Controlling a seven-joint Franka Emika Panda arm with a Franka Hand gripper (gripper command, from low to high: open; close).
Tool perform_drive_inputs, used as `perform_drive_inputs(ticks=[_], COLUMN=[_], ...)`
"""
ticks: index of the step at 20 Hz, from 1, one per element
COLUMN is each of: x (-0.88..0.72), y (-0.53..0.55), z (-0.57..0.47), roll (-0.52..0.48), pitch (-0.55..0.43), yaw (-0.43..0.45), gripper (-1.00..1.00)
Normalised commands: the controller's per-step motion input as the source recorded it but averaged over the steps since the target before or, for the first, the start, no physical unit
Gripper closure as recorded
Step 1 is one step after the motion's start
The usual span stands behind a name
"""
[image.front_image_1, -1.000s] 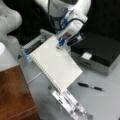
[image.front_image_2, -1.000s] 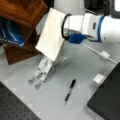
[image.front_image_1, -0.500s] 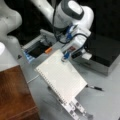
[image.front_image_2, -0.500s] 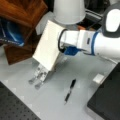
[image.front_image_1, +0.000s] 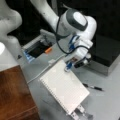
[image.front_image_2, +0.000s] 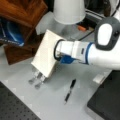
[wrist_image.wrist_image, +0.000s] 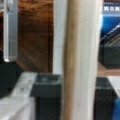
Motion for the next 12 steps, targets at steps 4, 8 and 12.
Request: perform_drive_inputs(ticks=[4,8,12], x=[0.16,0.08,-0.02], y=[0.01,0.04,0.04], z=[-0.13,-0.16,-0.22], roll=[-0.152,-0.185,-0.164], pitch=[-0.158,-0.141,-0.144], yaw=[-0.088,-0.064,-0.055], gripper=[1.00,1.00,1.00])
